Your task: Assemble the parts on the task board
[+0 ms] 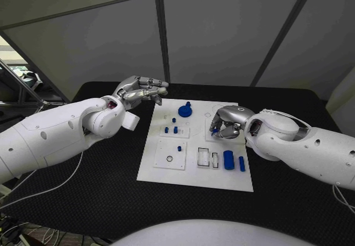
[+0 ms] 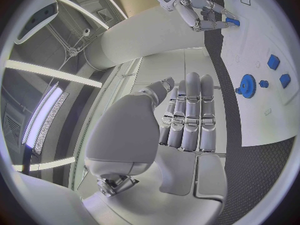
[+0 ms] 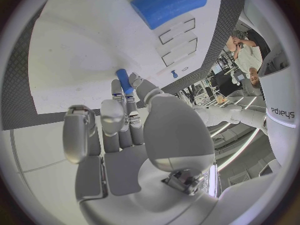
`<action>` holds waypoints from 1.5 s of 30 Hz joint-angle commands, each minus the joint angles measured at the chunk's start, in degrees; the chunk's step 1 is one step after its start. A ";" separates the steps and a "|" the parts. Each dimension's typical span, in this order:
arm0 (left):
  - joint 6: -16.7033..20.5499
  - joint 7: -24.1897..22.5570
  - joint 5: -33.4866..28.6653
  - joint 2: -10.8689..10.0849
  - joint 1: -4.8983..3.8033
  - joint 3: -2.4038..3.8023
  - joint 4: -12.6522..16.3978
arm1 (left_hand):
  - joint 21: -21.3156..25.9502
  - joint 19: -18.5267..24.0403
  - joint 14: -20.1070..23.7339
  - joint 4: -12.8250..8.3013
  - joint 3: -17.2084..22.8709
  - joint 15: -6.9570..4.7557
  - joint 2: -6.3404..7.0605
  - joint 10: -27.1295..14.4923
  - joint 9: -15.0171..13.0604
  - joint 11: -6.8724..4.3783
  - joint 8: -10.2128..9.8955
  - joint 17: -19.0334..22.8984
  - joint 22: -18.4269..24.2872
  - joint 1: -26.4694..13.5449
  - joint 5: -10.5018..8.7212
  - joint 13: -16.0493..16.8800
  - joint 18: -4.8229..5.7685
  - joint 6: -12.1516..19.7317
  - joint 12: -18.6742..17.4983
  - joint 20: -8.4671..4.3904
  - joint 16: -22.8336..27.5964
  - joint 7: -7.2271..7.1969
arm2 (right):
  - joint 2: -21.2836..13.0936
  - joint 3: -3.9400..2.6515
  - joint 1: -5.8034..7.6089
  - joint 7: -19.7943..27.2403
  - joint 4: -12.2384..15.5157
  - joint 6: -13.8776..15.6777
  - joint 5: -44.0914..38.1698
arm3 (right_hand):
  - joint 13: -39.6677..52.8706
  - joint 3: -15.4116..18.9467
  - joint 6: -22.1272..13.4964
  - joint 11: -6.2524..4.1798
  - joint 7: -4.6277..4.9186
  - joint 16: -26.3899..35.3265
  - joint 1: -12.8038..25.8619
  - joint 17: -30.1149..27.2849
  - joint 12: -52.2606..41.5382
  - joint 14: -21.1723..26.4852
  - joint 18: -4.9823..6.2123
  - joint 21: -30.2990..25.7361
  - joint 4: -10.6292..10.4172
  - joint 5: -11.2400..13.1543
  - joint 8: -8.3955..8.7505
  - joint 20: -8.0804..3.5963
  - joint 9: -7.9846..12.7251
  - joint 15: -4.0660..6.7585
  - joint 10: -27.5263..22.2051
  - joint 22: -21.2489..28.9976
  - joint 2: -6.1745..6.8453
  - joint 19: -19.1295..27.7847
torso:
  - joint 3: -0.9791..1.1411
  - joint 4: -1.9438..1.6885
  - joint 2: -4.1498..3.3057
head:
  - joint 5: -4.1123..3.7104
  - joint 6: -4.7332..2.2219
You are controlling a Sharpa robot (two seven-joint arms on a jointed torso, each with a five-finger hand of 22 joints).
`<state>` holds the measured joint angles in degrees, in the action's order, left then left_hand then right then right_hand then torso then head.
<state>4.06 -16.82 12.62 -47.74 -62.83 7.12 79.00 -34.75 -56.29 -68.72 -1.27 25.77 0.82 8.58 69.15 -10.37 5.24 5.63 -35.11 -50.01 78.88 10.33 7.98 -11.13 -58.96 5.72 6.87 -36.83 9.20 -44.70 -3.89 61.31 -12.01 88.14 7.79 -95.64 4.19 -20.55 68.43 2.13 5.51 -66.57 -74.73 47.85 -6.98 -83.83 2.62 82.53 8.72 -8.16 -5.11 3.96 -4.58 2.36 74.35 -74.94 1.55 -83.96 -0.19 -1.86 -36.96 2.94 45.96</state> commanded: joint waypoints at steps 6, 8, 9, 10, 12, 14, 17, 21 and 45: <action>-0.64 -0.14 -0.31 0.06 0.01 0.04 -0.10 | 0.35 -0.25 -0.17 0.07 -0.38 0.29 -0.61 -0.16 -0.09 0.26 -0.26 0.09 0.09 -0.10 -0.27 0.09 0.75 -0.03 0.12 0.23 0.43 0.31 | -1.34 -0.03 0.04 -0.36 1.96 4.71 -2.07 | 0.13 -0.89 0.39 -0.37 0.16 -0.54 -0.84 0.17 0.80 -0.04 -0.48 0.59 0.81 -1.27 0.13 -0.55 -0.24 0.48 1.12 -7.14 -0.76 -2.01 | 0.04 0.03 0.10 | 0.14 -0.06; -0.65 -0.11 -0.31 0.08 0.05 0.04 -0.15 | 0.35 -0.25 -0.17 0.07 -0.38 0.29 -0.61 -0.16 -0.09 0.26 -0.26 0.09 0.09 -0.10 -0.27 0.09 0.75 -0.03 0.12 0.23 0.43 0.31 | -1.94 -0.39 0.05 -0.23 2.81 5.60 -2.15 | 0.13 -0.97 0.40 -0.36 0.17 -0.57 -0.88 0.20 0.89 -0.04 -0.50 0.65 0.93 -1.36 0.17 -0.55 -0.24 0.48 1.17 -7.21 -0.71 -2.04 | -0.02 0.02 0.15 | 0.11 -0.08; -0.65 -0.10 -0.31 0.09 0.06 0.04 -0.16 | 0.35 -0.25 -0.17 0.07 -0.38 0.29 -0.61 -0.16 -0.09 0.26 -0.26 0.09 0.09 -0.10 -0.27 0.09 0.75 -0.03 0.12 0.23 0.43 0.31 | -2.05 -0.71 0.05 -0.19 3.02 5.82 -2.13 | 0.14 -1.01 0.41 -0.36 0.18 -0.58 -0.90 0.19 0.95 -0.03 -0.50 0.65 1.02 -1.41 0.20 -0.55 -0.25 0.48 1.20 -7.21 -0.65 -2.03 | -0.02 0.02 0.15 | 0.11 -0.08; -0.67 -0.08 -0.31 0.12 0.07 0.04 -0.18 | 0.35 -0.25 -0.17 0.07 -0.38 0.29 -0.61 -0.16 -0.09 0.26 -0.26 0.09 0.09 -0.10 -0.27 0.09 0.75 -0.03 0.12 0.23 0.43 0.31 | -2.28 -1.33 0.06 -0.12 3.55 6.24 -2.05 | 0.14 -1.03 0.42 -0.36 0.18 -0.58 -0.92 0.18 0.98 -0.02 -0.49 0.64 1.06 -1.43 0.21 -0.55 -0.25 0.48 1.21 -7.21 -0.62 -2.03 | -0.04 -0.01 0.14 | 0.08 -0.19; -0.67 -0.04 -0.31 0.15 0.11 0.04 -0.23 | 0.38 -0.26 -0.16 0.04 -0.38 0.28 -0.63 -0.18 -0.11 0.26 -0.28 0.10 0.10 -0.06 -0.27 0.11 0.74 -0.03 0.12 0.23 0.45 0.30 | -2.72 -2.18 0.07 0.01 4.58 6.97 -1.87 | 0.14 -1.16 0.38 -0.33 0.22 -0.66 -0.98 0.27 1.14 -0.02 -0.53 0.75 1.27 -1.54 0.31 -0.55 -0.24 0.46 1.25 -7.33 -0.51 -2.08 | 0.01 -0.01 0.08 | 0.14 -0.32; -0.68 -0.01 -0.31 0.18 0.13 0.04 -0.28 | 0.38 -0.26 -0.16 0.04 -0.38 0.28 -0.63 -0.18 -0.11 0.26 -0.28 0.10 0.10 -0.06 -0.27 0.11 0.74 -0.03 0.12 0.23 0.45 0.30 | -3.01 -3.11 0.07 0.16 5.53 7.46 -1.54 | 0.14 -1.23 0.36 -0.31 0.24 -0.72 -1.01 0.35 1.23 -0.02 -0.55 0.81 1.40 -1.59 0.38 -0.54 -0.23 0.45 1.28 -7.40 -0.44 -2.11 | 0.03 -0.05 0.07 | 0.16 -0.41; -0.71 0.05 -0.31 0.22 0.16 0.04 -0.31 | 0.38 -0.26 -0.16 0.04 -0.38 0.28 -0.63 -0.18 -0.11 0.26 -0.28 0.10 0.10 -0.06 -0.27 0.11 0.74 -0.03 0.12 0.23 0.45 0.30 | -3.45 -4.16 0.08 0.45 7.67 8.24 -0.87 | 0.14 -1.38 0.26 -0.27 0.31 -0.84 -1.06 0.51 1.42 -0.02 -0.56 0.87 1.63 -1.67 0.52 -0.53 -0.20 0.43 1.29 -7.47 -0.32 -2.13 | -0.01 -0.09 0.04 | 0.22 -0.54; -0.70 0.10 -0.31 0.28 0.17 0.04 -0.32 | 0.38 -0.26 -0.16 0.04 -0.38 0.28 -0.63 -0.18 -0.11 0.26 -0.28 0.10 0.10 -0.06 -0.27 0.11 0.74 -0.03 0.12 0.23 0.45 0.30 | -2.93 -4.72 0.09 0.97 9.60 8.39 0.44 | 0.15 -1.49 0.22 -0.25 0.34 -0.86 -1.10 0.51 1.54 -0.01 -0.58 0.94 1.79 -1.73 0.61 -0.52 -0.19 0.41 1.32 -7.55 -0.26 -2.17 | -0.08 -0.09 0.06 | 0.48 -0.43; -0.59 -0.18 -0.31 1.87 0.15 0.06 -0.88 | 0.44 -0.27 -0.14 -0.06 -0.39 0.27 -0.64 -0.21 -0.14 0.25 -0.32 0.11 0.13 0.04 -0.27 0.14 0.73 -0.02 0.12 0.23 0.51 0.30 | 10.86 2.98 -0.68 7.67 5.43 3.85 2.59 | 0.10 -2.06 -0.22 0.01 0.59 -0.80 -0.81 0.25 2.30 0.13 -0.49 0.66 2.08 -1.83 1.12 -0.41 -0.08 0.26 1.10 -7.25 -0.43 -1.96 | -0.01 0.03 0.01 | 2.92 0.63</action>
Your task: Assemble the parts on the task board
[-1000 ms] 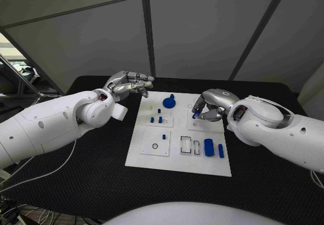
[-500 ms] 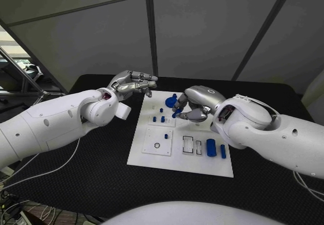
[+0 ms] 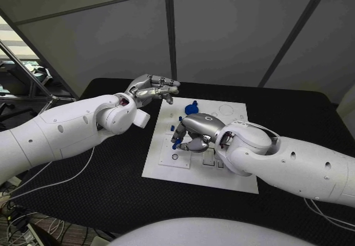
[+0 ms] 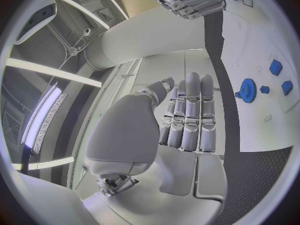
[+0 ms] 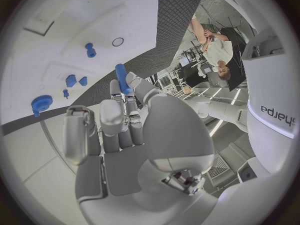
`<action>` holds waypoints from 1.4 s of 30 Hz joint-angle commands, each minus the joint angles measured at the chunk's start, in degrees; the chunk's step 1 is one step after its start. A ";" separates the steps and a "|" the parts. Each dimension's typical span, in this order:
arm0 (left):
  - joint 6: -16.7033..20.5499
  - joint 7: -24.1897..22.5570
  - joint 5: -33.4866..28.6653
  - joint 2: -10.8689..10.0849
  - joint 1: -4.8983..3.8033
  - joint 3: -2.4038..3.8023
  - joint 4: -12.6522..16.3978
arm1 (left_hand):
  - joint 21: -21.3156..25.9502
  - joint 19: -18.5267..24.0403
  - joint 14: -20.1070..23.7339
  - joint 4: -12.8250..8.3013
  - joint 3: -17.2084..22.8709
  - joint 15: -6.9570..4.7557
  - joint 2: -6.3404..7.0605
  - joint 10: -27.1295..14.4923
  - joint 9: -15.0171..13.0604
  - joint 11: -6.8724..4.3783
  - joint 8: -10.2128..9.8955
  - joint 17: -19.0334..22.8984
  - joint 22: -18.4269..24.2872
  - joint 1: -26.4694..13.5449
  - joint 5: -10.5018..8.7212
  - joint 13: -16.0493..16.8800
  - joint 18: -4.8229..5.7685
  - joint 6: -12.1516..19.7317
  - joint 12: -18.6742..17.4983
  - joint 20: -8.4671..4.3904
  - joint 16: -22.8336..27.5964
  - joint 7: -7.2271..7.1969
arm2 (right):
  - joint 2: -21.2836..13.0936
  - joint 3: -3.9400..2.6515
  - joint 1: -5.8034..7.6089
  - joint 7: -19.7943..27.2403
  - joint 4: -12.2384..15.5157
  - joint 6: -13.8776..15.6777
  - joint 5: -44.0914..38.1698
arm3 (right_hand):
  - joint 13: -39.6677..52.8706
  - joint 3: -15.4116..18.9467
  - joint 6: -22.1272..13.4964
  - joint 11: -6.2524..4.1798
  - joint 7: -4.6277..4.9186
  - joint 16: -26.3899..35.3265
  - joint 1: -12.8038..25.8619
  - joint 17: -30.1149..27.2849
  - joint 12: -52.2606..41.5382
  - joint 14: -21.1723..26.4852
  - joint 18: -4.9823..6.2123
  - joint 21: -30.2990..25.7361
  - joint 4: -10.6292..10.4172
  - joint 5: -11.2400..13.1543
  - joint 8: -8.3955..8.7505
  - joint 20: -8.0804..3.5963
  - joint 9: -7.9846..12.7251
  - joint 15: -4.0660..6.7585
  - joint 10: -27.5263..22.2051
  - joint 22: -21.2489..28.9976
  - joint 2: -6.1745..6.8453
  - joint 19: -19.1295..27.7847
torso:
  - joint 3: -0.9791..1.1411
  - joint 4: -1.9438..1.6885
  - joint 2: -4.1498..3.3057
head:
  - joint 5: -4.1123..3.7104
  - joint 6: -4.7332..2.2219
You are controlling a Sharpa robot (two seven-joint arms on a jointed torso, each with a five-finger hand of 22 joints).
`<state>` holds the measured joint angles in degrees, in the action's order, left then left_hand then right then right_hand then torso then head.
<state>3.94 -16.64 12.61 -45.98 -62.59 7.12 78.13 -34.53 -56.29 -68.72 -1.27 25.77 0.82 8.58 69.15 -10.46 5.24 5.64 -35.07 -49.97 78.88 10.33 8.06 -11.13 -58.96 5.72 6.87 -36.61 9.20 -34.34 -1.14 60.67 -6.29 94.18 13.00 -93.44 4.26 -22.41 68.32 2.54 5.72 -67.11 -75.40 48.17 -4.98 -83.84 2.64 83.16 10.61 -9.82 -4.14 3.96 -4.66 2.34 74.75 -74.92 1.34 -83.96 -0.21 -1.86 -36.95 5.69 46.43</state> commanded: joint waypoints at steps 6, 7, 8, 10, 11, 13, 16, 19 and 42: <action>-0.52 -0.37 -0.29 0.27 -0.09 0.06 -0.03 | 0.21 -0.27 -0.15 -0.06 -0.39 0.27 -0.64 -0.21 -0.06 0.25 -0.33 0.08 0.09 0.04 -0.28 0.06 0.72 -0.02 0.12 0.23 0.28 0.30 | 1.58 1.23 -0.25 1.87 -1.99 -2.47 -0.15 | 0.04 -0.26 -0.15 -0.36 0.40 -0.24 -0.12 -0.14 0.37 0.15 -0.52 0.04 0.23 -0.17 0.20 -0.41 0.02 0.26 0.67 -7.29 -0.23 -1.96 | 0.00 0.01 0.01 | 0.39 0.36; -0.53 -0.37 -0.29 0.28 -0.09 0.06 -0.03 | 0.21 -0.27 -0.15 -0.06 -0.39 0.27 -0.64 -0.21 -0.06 0.25 -0.33 0.08 0.09 0.04 -0.28 0.06 0.72 -0.02 0.12 0.23 0.28 0.30 | 1.70 1.33 -0.27 1.85 -2.17 -2.59 -0.21 | 0.04 -0.26 -0.15 -0.36 0.40 -0.24 -0.12 -0.14 0.37 0.15 -0.52 0.04 0.23 -0.17 0.20 -0.41 0.02 0.26 0.67 -7.29 -0.23 -1.96 | 0.00 0.01 0.01 | 0.39 0.36; -0.54 -0.37 -0.29 0.31 -0.09 0.06 -0.03 | 0.21 -0.27 -0.15 -0.06 -0.39 0.27 -0.64 -0.21 -0.06 0.25 -0.33 0.08 0.09 0.04 -0.28 0.06 0.72 -0.02 0.12 0.23 0.28 0.30 | 1.85 1.43 -0.29 1.81 -2.40 -2.75 -0.28 | 0.04 -0.26 -0.15 -0.36 0.40 -0.24 -0.12 -0.14 0.37 0.15 -0.52 0.04 0.23 -0.17 0.20 -0.41 0.02 0.26 0.67 -7.29 -0.23 -1.96 | 0.01 0.02 0.01 | 0.44 0.38; -0.58 -0.37 -0.29 0.34 -0.09 0.06 -0.03 | 0.21 -0.27 -0.15 -0.06 -0.39 0.27 -0.64 -0.21 -0.06 0.25 -0.33 0.08 0.09 0.04 -0.28 0.06 0.72 -0.02 0.12 0.23 0.28 0.30 | 2.08 1.56 -0.36 1.66 -2.81 -3.00 -0.56 | 0.04 -0.33 -0.21 -0.34 0.43 -0.28 -0.10 -0.08 0.45 0.15 -0.51 0.02 0.27 -0.18 0.24 -0.39 0.03 0.24 0.64 -7.27 -0.24 -1.95 | 0.03 0.00 0.03 | 0.51 0.47; -0.60 -0.37 -0.29 0.34 -0.09 0.06 -0.03 | 0.21 -0.27 -0.15 -0.06 -0.39 0.27 -0.64 -0.21 -0.06 0.25 -0.33 0.08 0.09 0.04 -0.28 0.06 0.72 -0.02 0.12 0.23 0.28 0.30 | 2.18 1.61 -0.39 1.57 -2.99 -3.14 -0.72 | 0.04 -0.33 -0.21 -0.34 0.43 -0.28 -0.10 -0.08 0.45 0.15 -0.51 0.02 0.27 -0.18 0.24 -0.39 0.03 0.24 0.64 -7.27 -0.24 -1.95 | 0.03 0.00 0.03 | 0.51 0.47; -0.61 -0.36 -0.29 0.34 -0.09 0.06 -0.03 | 0.27 -0.29 -0.15 -0.11 -0.41 0.27 -0.71 -0.21 -0.10 0.26 -0.37 0.09 0.12 0.09 -0.28 0.10 0.72 -0.01 0.14 0.23 0.34 0.32 | 2.31 1.68 -0.43 1.41 -3.29 -3.45 -0.93 | 0.04 -0.33 -0.21 -0.34 0.43 -0.28 -0.10 -0.08 0.45 0.15 -0.51 0.02 0.27 -0.18 0.24 -0.39 0.03 0.24 0.64 -7.27 -0.24 -1.95 | 0.02 0.01 0.04 | 0.54 0.52; -0.64 -0.35 -0.29 0.33 -0.09 0.06 -0.05 | 0.27 -0.29 -0.15 -0.11 -0.41 0.27 -0.71 -0.21 -0.10 0.26 -0.37 0.09 0.12 0.09 -0.28 0.10 0.72 -0.01 0.14 0.23 0.34 0.32 | 2.53 1.74 -0.48 1.12 -3.72 -4.11 -1.26 | 0.04 -0.33 -0.22 -0.33 0.44 -0.31 -0.07 -0.04 0.47 0.14 -0.51 0.03 0.28 -0.17 0.25 -0.39 0.04 0.24 0.63 -7.29 -0.24 -1.96 | -0.02 0.01 0.03 | 0.59 0.69; -0.67 -0.34 -0.29 0.33 -0.09 0.06 -0.04 | 0.27 -0.29 -0.15 -0.11 -0.41 0.27 -0.71 -0.21 -0.10 0.26 -0.37 0.09 0.12 0.09 -0.28 0.10 0.72 -0.01 0.14 0.23 0.34 0.32 | 2.66 1.78 -0.50 0.95 -3.93 -4.60 -1.45 | 0.04 -0.34 -0.23 -0.32 0.45 -0.34 -0.05 0.02 0.49 0.14 -0.52 0.05 0.28 -0.17 0.26 -0.38 0.04 0.23 0.63 -7.31 -0.23 -1.97 | -0.02 0.03 0.03 | 0.60 0.71; -0.86 -0.15 -0.29 0.26 -0.09 0.06 -0.05 | 0.27 -0.29 -0.15 -0.11 -0.41 0.27 -0.71 -0.21 -0.10 0.26 -0.37 0.09 0.12 0.09 -0.28 0.10 0.72 -0.01 0.14 0.23 0.34 0.32 | 3.30 2.22 -0.55 -0.78 -4.04 -7.33 -4.39 | -0.07 -0.21 -1.21 -0.01 0.70 -0.12 1.25 -0.54 1.34 0.33 -0.40 -0.35 0.32 0.12 0.66 -0.18 0.27 -0.05 -0.06 -6.88 0.62 -1.69 | -0.02 0.06 0.01 | 0.67 1.03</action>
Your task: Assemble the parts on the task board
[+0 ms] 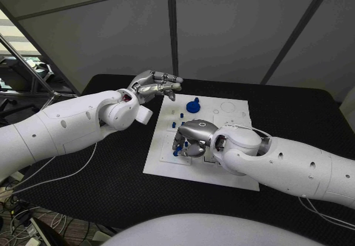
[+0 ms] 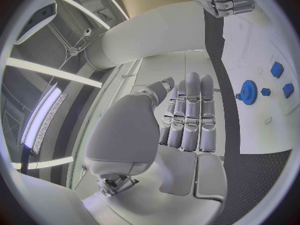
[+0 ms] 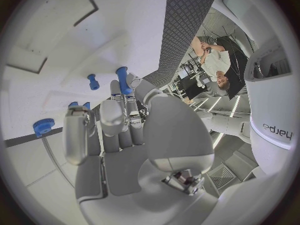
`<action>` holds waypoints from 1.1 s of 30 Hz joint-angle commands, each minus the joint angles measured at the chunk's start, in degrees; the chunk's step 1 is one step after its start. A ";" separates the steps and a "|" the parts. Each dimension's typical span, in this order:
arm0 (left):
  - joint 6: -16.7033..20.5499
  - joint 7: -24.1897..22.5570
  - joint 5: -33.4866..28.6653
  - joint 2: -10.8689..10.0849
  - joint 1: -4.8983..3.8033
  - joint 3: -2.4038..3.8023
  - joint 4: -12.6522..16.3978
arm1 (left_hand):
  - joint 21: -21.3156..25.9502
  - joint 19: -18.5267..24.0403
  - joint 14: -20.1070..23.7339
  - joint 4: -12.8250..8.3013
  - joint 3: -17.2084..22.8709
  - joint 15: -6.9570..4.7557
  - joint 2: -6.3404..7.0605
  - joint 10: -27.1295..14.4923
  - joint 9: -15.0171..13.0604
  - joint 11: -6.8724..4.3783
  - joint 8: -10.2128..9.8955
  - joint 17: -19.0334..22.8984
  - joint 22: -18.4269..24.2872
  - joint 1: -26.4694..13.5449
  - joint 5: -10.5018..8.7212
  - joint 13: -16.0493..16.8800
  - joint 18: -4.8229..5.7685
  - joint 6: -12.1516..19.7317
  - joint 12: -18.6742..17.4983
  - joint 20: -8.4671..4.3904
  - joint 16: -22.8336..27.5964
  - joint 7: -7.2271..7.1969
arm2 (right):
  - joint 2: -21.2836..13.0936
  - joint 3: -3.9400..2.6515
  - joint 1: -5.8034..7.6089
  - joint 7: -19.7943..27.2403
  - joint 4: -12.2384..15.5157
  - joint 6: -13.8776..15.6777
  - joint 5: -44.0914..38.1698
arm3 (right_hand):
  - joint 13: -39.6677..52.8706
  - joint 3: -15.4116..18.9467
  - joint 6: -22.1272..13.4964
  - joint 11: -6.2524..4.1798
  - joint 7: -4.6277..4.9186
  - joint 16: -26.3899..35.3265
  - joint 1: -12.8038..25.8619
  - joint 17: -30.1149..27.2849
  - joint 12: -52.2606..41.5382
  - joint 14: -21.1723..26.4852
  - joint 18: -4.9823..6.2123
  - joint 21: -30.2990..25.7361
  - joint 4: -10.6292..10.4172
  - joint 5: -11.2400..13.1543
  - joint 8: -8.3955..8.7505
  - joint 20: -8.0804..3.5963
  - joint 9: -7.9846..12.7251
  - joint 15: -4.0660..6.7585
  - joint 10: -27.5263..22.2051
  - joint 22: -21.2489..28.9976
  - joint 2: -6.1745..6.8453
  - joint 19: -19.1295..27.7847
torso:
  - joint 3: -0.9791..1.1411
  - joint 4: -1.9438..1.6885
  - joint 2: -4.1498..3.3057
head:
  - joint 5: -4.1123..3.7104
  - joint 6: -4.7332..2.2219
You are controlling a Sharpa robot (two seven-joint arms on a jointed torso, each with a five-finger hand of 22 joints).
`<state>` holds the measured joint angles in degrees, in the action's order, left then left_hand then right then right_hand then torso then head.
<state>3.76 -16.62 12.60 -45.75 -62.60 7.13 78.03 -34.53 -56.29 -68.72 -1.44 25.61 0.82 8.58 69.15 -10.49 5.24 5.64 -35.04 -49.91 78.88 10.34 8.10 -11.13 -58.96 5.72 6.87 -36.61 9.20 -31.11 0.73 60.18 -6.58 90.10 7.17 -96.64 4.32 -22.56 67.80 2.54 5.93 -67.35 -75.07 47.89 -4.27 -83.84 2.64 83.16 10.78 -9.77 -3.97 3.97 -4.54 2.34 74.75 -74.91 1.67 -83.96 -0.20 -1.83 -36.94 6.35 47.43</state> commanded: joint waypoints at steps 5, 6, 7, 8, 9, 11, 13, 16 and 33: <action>-0.80 0.00 -0.29 0.03 -0.08 0.05 0.07 | 0.34 -0.31 -0.14 0.07 -0.31 0.29 -0.77 -0.24 -0.11 0.28 -0.43 0.07 0.10 0.04 -0.30 0.11 0.73 0.01 0.14 0.24 0.39 0.34 | 0.34 1.01 -0.05 -0.13 -0.20 1.31 -1.19 | -0.68 0.93 -4.59 1.56 1.35 2.04 4.40 -3.63 0.88 1.25 0.40 -3.15 -0.31 3.33 0.47 0.93 0.80 -1.51 -6.46 -3.83 3.61 0.04 | -0.03 -0.01 0.04 | -0.04 -0.03; -0.83 0.03 -0.29 0.02 -0.08 0.05 0.07 | 0.34 -0.31 -0.14 0.07 -0.31 0.29 -0.77 -0.24 -0.11 0.28 -0.43 0.07 0.10 0.04 -0.30 0.11 0.73 0.01 0.14 0.24 0.39 0.34 | 0.38 1.06 -0.05 -0.11 -0.25 1.97 -1.19 | -0.65 1.24 -5.02 1.79 1.30 2.67 4.72 -4.64 0.88 1.54 0.60 -3.87 -0.32 3.80 0.45 1.15 0.81 -1.64 -7.50 -3.05 4.11 0.48 | -0.02 -0.02 0.04 | -0.03 -0.04; -0.86 0.07 -0.29 0.01 -0.08 0.05 0.08 | 0.34 -0.31 -0.14 0.07 -0.31 0.29 -0.77 -0.24 -0.11 0.28 -0.43 0.07 0.10 0.04 -0.30 0.11 0.73 0.01 0.14 0.24 0.39 0.34 | 0.42 1.10 -0.05 -0.09 -0.30 2.59 -1.19 | -0.60 1.57 -5.38 1.95 1.22 3.15 4.92 -5.40 0.85 1.77 0.77 -4.45 -0.32 4.08 0.44 1.32 0.81 -1.76 -8.37 -2.44 4.52 0.83 | -0.02 -0.04 0.03 | -0.01 -0.04; -0.89 0.10 -0.29 0.00 -0.08 0.05 0.08 | 0.34 -0.31 -0.14 0.07 -0.31 0.29 -0.77 -0.24 -0.11 0.28 -0.43 0.07 0.10 0.04 -0.30 0.11 0.73 0.01 0.14 0.24 0.39 0.34 | 0.44 1.14 -0.05 -0.10 -0.33 3.14 -1.19 | -0.54 1.89 -5.68 2.08 1.13 3.53 5.04 -5.99 0.83 1.94 0.92 -4.97 -0.31 4.24 0.44 1.46 0.80 -1.86 -9.05 -1.89 4.81 1.14 | -0.02 -0.04 0.03 | -0.01 -0.04; -0.89 0.12 -0.29 -0.01 -0.08 0.05 0.09 | 0.34 -0.31 -0.14 0.07 -0.31 0.29 -0.77 -0.24 -0.11 0.28 -0.43 0.07 0.10 0.04 -0.30 0.11 0.73 0.01 0.14 0.24 0.39 0.34 | 0.46 1.16 -0.05 -0.09 -0.35 3.55 -1.19 | -0.48 2.18 -5.94 2.19 1.00 3.90 5.07 -6.56 0.80 2.11 1.05 -5.44 -0.29 4.33 0.43 1.59 0.80 -1.95 -9.60 -1.40 5.00 1.41 | -0.02 -0.04 0.03 | -0.01 -0.04; -0.76 0.10 -0.29 -0.02 -0.08 0.05 0.08 | 0.37 -0.31 -0.14 0.07 -0.34 0.30 -0.75 -0.27 -0.11 0.30 -0.46 0.07 0.11 0.01 -0.32 0.12 0.74 0.04 0.13 0.25 0.41 0.35 | 0.47 1.20 -0.05 -0.04 -0.35 4.44 -1.19 | -0.37 2.73 -6.35 2.33 0.82 4.30 5.10 -7.16 0.76 2.29 1.18 -5.95 -0.30 4.42 0.43 1.75 0.79 -2.07 -10.31 -0.89 5.29 1.69 | -0.01 -0.04 0.01 | 0.01 -0.03; -0.65 0.06 -0.29 -0.02 -0.08 0.05 0.06 | 0.39 -0.31 -0.13 0.07 -0.38 0.31 -0.73 -0.31 -0.12 0.31 -0.49 0.08 0.12 -0.02 -0.34 0.13 0.74 0.07 0.12 0.26 0.43 0.37 | 0.46 1.22 -0.05 0.09 -0.32 5.24 -1.19 | -0.27 3.19 -6.75 2.43 0.61 4.49 5.07 -7.46 0.73 2.35 1.25 -6.20 -0.32 4.44 0.45 1.86 0.80 -2.15 -10.79 -0.65 5.45 1.81 | -0.01 -0.03 0.03 | 0.04 -0.03; -0.56 0.03 -0.29 -0.03 -0.08 0.05 0.02 | 0.43 -0.32 -0.14 0.05 -0.42 0.32 -0.72 -0.38 -0.12 0.33 -0.58 0.08 0.14 -0.03 -0.34 0.14 0.74 0.17 0.09 0.26 0.46 0.39 | 0.37 1.23 -0.05 0.46 -0.20 7.08 -1.19 | -0.10 4.33 -7.56 2.65 0.21 5.00 4.95 -8.29 0.66 2.55 1.40 -6.82 -0.49 4.42 0.41 2.07 0.78 -2.36 -11.95 -0.03 5.69 2.10 | -0.01 0.00 0.04 | 0.05 -0.06; -0.88 0.17 -0.29 -0.29 -0.08 0.04 -0.04 | 0.47 -0.33 -0.14 0.03 -0.43 0.33 -0.72 -0.43 -0.13 0.35 -0.63 0.09 0.16 -0.02 -0.34 0.15 0.74 0.23 0.08 0.27 0.48 0.40 | -7.76 1.11 -0.03 1.64 6.26 14.01 3.12 | 1.60 11.40 -9.31 3.00 -0.30 7.46 1.95 -12.47 -0.25 3.36 2.31 -10.69 -4.50 4.07 0.12 2.59 0.62 -2.74 -14.36 3.88 6.69 3.74 | -0.06 0.08 0.14 | -1.12 -0.73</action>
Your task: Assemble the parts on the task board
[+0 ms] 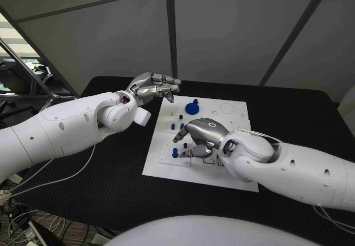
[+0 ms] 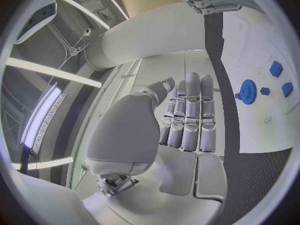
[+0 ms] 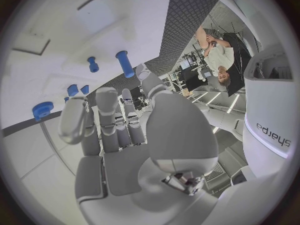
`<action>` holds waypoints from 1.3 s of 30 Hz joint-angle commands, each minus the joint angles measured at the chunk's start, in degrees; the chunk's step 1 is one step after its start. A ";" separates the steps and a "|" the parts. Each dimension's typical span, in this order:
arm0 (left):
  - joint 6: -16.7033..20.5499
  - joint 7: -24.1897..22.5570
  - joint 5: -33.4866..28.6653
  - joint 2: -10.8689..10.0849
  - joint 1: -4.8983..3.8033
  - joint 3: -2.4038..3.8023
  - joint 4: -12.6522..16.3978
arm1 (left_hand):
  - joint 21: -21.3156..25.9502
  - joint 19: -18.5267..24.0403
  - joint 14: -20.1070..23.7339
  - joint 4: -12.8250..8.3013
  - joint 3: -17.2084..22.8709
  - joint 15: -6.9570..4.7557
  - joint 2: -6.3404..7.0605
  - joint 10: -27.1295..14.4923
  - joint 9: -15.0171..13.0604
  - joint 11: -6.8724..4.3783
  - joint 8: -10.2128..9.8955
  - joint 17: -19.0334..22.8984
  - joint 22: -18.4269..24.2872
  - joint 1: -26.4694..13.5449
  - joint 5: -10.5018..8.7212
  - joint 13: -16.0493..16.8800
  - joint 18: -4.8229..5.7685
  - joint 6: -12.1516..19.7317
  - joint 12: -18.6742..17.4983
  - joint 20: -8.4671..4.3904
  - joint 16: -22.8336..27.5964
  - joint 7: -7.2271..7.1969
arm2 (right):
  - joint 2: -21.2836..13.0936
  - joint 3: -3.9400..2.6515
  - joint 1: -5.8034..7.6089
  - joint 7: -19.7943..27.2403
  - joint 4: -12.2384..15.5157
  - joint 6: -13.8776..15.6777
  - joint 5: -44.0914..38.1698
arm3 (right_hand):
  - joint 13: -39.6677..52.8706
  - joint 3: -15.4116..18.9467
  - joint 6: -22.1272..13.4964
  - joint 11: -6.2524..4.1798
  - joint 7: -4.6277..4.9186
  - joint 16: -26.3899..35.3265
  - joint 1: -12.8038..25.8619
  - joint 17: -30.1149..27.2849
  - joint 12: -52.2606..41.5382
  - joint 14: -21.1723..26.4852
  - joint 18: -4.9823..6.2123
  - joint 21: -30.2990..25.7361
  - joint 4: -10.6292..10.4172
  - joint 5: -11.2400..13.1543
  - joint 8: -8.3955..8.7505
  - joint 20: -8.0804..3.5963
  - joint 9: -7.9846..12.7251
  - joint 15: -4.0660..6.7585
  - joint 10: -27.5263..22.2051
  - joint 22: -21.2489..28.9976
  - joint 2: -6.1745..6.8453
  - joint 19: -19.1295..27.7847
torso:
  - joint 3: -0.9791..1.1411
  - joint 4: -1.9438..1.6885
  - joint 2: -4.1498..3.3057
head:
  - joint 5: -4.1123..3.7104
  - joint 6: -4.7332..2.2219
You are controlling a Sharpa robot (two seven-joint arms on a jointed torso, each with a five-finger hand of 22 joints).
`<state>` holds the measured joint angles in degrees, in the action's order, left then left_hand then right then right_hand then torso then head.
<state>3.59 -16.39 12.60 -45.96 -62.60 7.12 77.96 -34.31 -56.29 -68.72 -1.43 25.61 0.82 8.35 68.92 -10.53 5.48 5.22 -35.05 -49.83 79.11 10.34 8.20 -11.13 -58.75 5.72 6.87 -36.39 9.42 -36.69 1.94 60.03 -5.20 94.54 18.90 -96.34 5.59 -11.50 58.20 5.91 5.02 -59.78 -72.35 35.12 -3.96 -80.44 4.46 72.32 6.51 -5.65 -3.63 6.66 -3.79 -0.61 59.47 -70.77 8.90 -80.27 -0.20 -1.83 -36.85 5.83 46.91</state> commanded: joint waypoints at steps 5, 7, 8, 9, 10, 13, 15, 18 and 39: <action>-0.71 -0.06 -0.29 -0.38 -0.07 -0.01 0.17 | 0.24 -0.33 -0.14 0.03 -0.43 0.33 -0.49 -0.19 -0.09 0.11 -0.21 0.10 0.08 -0.25 -0.34 0.05 0.74 0.02 0.08 0.27 0.26 0.19 | -10.20 -1.88 0.26 -3.94 6.08 2.37 12.63 | 2.75 -0.28 4.41 -3.00 1.76 -5.85 0.37 9.02 -5.16 -2.98 -1.17 6.43 -1.85 -0.75 -1.46 -1.74 -0.75 2.32 12.37 -6.85 -2.82 -3.78 | -0.11 0.36 0.15 | -2.60 -1.00; -0.66 -0.07 -0.29 -0.47 -0.07 -0.03 0.24 | 0.24 -0.33 -0.14 0.03 -0.43 0.33 -0.49 -0.19 -0.09 0.11 -0.21 0.10 0.08 -0.25 -0.34 0.05 0.74 0.02 0.08 0.27 0.26 0.19 | -12.22 -2.16 0.27 -5.30 6.87 2.62 15.30 | 3.88 -0.41 6.12 -4.31 0.61 -9.78 1.09 15.37 -6.88 -4.38 -2.07 9.70 -2.36 -0.82 -2.09 -2.69 -1.21 3.39 16.77 -10.35 -2.94 -5.57 | -0.16 0.53 0.22 | -3.36 -1.25; -0.62 -0.09 -0.29 -0.55 -0.07 -0.05 0.28 | 0.24 -0.33 -0.14 0.03 -0.43 0.33 -0.49 -0.19 -0.09 0.11 -0.21 0.10 0.08 -0.25 -0.34 0.05 0.74 0.02 0.08 0.27 0.26 0.19 | -13.54 -2.31 0.28 -6.27 7.34 2.77 16.94 | 4.38 -0.36 6.94 -4.81 0.21 -10.85 1.45 17.06 -7.50 -4.69 -2.26 10.38 -2.58 -0.86 -2.44 -3.09 -1.50 3.75 18.22 -11.07 -2.90 -5.94 | -0.18 0.59 0.26 | -3.55 -1.32; -0.58 -0.10 -0.29 -0.65 -0.07 -0.07 0.37 | 0.24 -0.33 -0.14 0.03 -0.43 0.33 -0.49 -0.19 -0.09 0.11 -0.21 0.10 0.08 -0.25 -0.34 0.05 0.74 0.02 0.08 0.27 0.26 0.19 | -15.07 -2.45 0.28 -7.56 7.88 2.86 18.66 | 5.12 -0.21 7.86 -5.40 -0.23 -11.19 1.94 17.40 -8.52 -4.75 -2.33 10.70 -2.88 -0.88 -2.83 -3.55 -1.87 4.16 20.24 -11.40 -2.79 -6.11 | -0.21 0.76 0.33 | -4.08 -1.48; -0.56 -0.11 -0.29 -0.73 -0.06 -0.09 0.45 | 0.24 -0.33 -0.14 0.03 -0.43 0.33 -0.49 -0.19 -0.09 0.11 -0.21 0.10 0.08 -0.25 -0.34 0.05 0.74 0.02 0.08 0.27 0.26 0.19 | -16.22 -2.54 0.29 -8.64 8.29 2.87 19.76 | 6.17 0.19 8.67 -6.00 -0.74 -11.39 2.64 17.48 -9.99 -4.73 -2.47 11.20 -3.27 -0.88 -3.20 -4.04 -2.32 4.68 22.56 -11.94 -2.45 -6.38 | -0.24 0.91 0.40 | -4.38 -1.51; -0.49 -0.14 -0.29 -0.99 -0.06 -0.15 0.79 | 0.27 -0.33 -0.14 0.02 -0.46 0.34 -0.49 -0.20 -0.11 0.11 -0.23 0.10 0.09 -0.26 -0.35 0.07 0.74 0.03 0.08 0.28 0.28 0.20 | -19.70 -2.72 0.28 -12.42 9.63 3.06 22.22 | 14.31 2.10 9.81 -7.27 -1.90 -14.74 5.40 22.91 -18.88 -5.44 -3.26 13.85 -5.22 -0.85 -3.76 -5.40 -3.89 5.89 27.06 -14.87 -1.04 -7.75 | -0.31 1.21 0.52 | -5.84 -1.71; -0.45 -0.17 -0.29 -1.11 -0.06 -0.18 0.99 | 0.27 -0.33 -0.14 0.02 -0.46 0.34 -0.49 -0.20 -0.11 0.11 -0.23 0.10 0.09 -0.26 -0.35 0.07 0.74 0.03 0.08 0.28 0.28 0.20 | -21.45 -2.77 0.25 -14.85 10.39 3.23 22.92 | 33.76 3.34 9.86 -7.70 -2.35 -17.67 7.52 28.07 -38.71 -6.06 -3.67 15.19 -7.40 -0.90 -3.93 -5.82 -5.09 6.24 27.87 -16.38 -0.42 -8.43 | -0.32 1.33 0.52 | -6.85 -1.82; -0.43 -0.21 -0.29 -1.26 -0.04 -0.23 1.20 | 0.27 -0.33 -0.14 0.02 -0.46 0.34 -0.49 -0.20 -0.11 0.11 -0.23 0.10 0.09 -0.26 -0.35 0.07 0.74 0.03 0.08 0.28 0.28 0.20 | -23.68 -2.80 0.08 -18.59 11.51 3.11 22.13 | 53.00 4.74 8.79 -7.68 -2.64 -20.78 8.13 33.31 -57.07 -6.15 -4.04 16.41 -12.29 -0.92 -4.19 -6.18 -9.31 6.33 25.83 -17.78 0.97 -9.03 | -0.23 1.47 0.54 | -7.68 -1.87; -0.56 -0.27 -0.29 -1.73 0.26 -0.36 1.58 | 0.31 -0.34 -0.15 0.03 -0.51 0.35 -0.49 -0.20 -0.14 0.12 -0.25 0.10 0.11 -0.30 -0.36 0.10 0.75 0.01 0.10 0.29 0.30 0.20 | -23.73 -2.81 -5.41 -30.35 13.27 1.03 10.75 | 63.26 12.25 6.89 -7.70 -2.49 -22.53 6.91 37.00 -65.03 -6.29 -4.44 17.60 -23.30 -1.39 -4.71 -5.88 -19.28 6.22 23.50 -19.15 2.39 -9.69 | -0.34 1.87 0.61 | -8.31 -1.24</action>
<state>3.51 -16.33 12.59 -47.66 -62.29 6.73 79.37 -34.31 -56.50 -68.72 -1.26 25.44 0.82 8.35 68.92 -10.57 5.47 5.18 -35.01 -49.77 79.10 10.34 8.25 -11.13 -58.75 5.72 7.08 -36.40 9.41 -60.58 -0.83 54.76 -33.62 107.86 20.51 -83.03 68.79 0.52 65.34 -1.84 2.53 -82.20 -65.65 72.07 -68.78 -83.94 0.84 89.59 -16.78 -6.82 -8.14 0.57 -23.02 5.35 83.41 -74.93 11.07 -84.04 -0.51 -0.02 -36.16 -2.63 45.63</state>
